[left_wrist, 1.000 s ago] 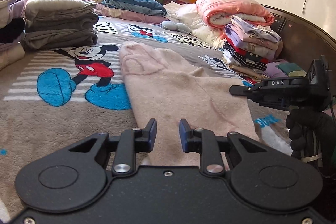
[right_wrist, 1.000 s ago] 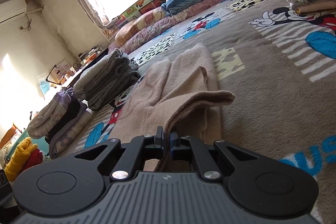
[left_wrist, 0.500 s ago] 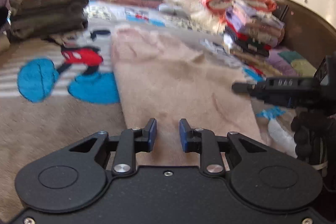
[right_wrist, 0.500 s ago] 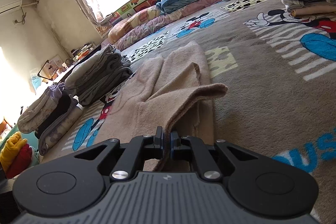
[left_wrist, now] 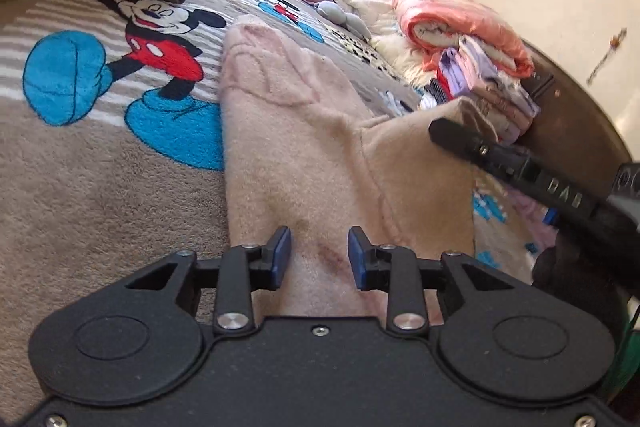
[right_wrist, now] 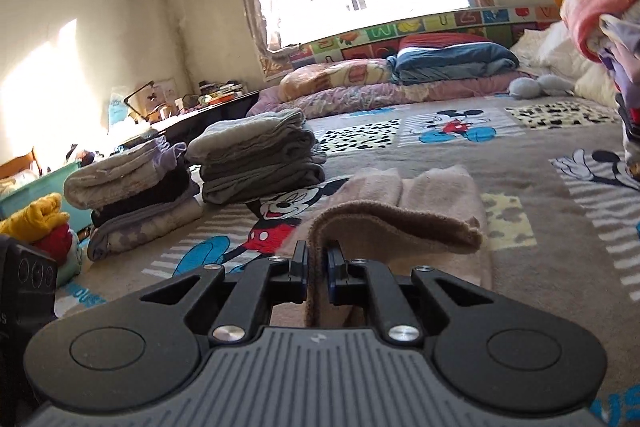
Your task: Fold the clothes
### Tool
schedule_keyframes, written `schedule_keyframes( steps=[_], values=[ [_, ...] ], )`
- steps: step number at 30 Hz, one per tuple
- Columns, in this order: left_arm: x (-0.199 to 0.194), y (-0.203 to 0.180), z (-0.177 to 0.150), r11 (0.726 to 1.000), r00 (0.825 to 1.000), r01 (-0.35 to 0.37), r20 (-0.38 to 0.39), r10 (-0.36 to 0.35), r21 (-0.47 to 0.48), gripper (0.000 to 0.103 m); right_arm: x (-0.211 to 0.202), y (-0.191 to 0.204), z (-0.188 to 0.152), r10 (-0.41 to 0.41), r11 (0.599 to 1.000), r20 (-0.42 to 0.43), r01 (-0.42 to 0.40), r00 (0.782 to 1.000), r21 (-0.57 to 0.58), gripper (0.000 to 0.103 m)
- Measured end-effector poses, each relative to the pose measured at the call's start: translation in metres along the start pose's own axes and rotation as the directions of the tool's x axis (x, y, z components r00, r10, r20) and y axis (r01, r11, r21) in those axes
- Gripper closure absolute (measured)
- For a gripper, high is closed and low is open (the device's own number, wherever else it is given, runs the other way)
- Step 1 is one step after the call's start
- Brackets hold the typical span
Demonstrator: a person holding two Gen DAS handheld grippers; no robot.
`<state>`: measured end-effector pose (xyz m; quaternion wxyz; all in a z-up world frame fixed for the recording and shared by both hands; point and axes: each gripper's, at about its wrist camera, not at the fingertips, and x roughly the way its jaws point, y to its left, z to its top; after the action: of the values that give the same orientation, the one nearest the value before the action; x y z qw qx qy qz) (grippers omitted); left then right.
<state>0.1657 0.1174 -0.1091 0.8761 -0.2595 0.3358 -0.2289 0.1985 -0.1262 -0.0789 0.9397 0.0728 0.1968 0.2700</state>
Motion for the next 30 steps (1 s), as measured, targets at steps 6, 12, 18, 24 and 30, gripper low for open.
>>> schedule_keyframes(
  steps=[6,12,18,24,30],
  values=[
    [-0.017,0.02,0.009,0.963,0.983,0.17,0.103,-0.151,-0.208,0.071,0.036,0.042,0.002,0.032,0.987,-0.096,-0.046,0.995,-0.154,0.091],
    [-0.018,0.036,0.016,0.944,0.98,0.186,0.127,-0.156,-0.274,0.07,0.043,0.039,0.012,0.211,0.977,-0.093,-0.213,0.973,-0.008,0.064],
    [-0.016,0.023,0.028,0.966,0.978,0.185,0.128,-0.164,-0.179,0.07,0.003,0.008,0.0,0.235,0.959,0.025,-0.236,0.972,0.159,0.053],
    [-0.014,-0.012,0.042,0.992,0.987,0.123,0.1,-0.124,0.01,0.068,-0.049,-0.023,-0.045,0.107,0.935,0.088,-0.13,0.99,0.331,0.049],
    [-0.004,-0.071,0.042,0.98,0.995,0.07,0.054,-0.081,0.187,0.061,-0.062,-0.025,-0.069,0.013,0.949,0.034,-0.023,0.999,0.313,0.048]
  ],
)
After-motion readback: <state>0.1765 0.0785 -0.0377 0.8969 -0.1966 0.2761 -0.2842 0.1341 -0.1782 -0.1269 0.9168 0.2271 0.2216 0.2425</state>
